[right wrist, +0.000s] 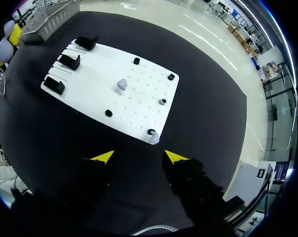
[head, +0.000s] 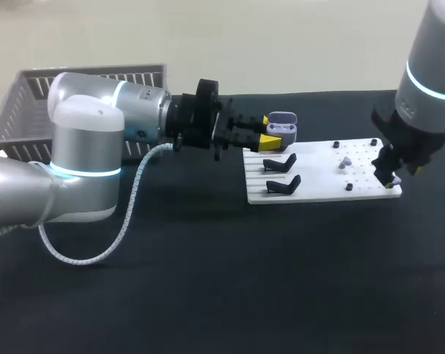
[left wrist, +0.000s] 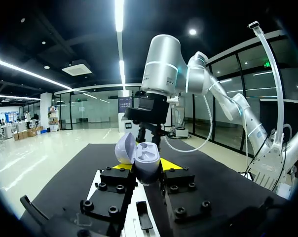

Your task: Pick up each earbud case from the left stands, insert the matching earbuds, close the lid, and place the case in the box.

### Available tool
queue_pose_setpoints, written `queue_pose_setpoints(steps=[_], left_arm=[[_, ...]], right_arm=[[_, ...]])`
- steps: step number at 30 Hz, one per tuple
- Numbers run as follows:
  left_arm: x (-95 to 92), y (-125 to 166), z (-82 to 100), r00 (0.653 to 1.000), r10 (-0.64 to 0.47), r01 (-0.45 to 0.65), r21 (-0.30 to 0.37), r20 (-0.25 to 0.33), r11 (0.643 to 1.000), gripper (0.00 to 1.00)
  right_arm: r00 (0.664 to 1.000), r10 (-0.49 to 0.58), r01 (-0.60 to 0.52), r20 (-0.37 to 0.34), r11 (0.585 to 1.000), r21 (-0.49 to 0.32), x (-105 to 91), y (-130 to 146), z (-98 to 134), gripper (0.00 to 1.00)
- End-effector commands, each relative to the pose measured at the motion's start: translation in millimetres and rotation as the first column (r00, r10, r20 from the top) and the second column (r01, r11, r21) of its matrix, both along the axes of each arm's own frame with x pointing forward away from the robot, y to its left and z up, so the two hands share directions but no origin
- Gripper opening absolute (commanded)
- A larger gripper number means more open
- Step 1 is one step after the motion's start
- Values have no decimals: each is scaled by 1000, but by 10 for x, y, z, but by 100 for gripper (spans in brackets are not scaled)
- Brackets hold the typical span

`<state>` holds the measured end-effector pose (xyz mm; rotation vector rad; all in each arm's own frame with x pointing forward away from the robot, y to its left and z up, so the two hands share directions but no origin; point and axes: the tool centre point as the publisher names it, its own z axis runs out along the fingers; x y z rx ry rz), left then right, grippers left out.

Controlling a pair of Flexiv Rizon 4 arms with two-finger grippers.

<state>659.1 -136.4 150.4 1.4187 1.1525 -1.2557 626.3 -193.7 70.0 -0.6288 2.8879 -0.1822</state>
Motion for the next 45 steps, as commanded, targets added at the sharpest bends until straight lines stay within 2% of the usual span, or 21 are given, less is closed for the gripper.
queue_pose_setpoints(steps=[1, 6, 21, 26, 33, 45], left_arm=[[2, 0, -1, 1000, 0, 0, 1, 0, 1000, 0], [2, 0, -1, 1000, 0, 0, 1, 0, 1000, 0], [2, 0, -1, 1000, 0, 0, 1, 0, 1000, 0], [2, 0, -1, 1000, 0, 0, 1, 0, 1000, 0], [2, 0, -1, 1000, 0, 0, 1, 0, 1000, 0], [2, 0, -1, 1000, 0, 0, 1, 0, 1000, 0]], right_arm=[[1000, 2, -2, -14, 1000, -18, 90, 1, -105, 54], [1000, 3, -3, -15, 1000, -28, 130, -41, -175, 50], [1000, 1, -1, -24, 1000, -26, 199, -139, -329, 49], [1000, 8, -9, -22, 999, -45, 224, -129, -354, 44], [1000, 8, -8, -10, 998, -64, 262, -135, -386, 46], [1000, 4, -5, -7, 998, -57, 281, -139, -446, 41]])
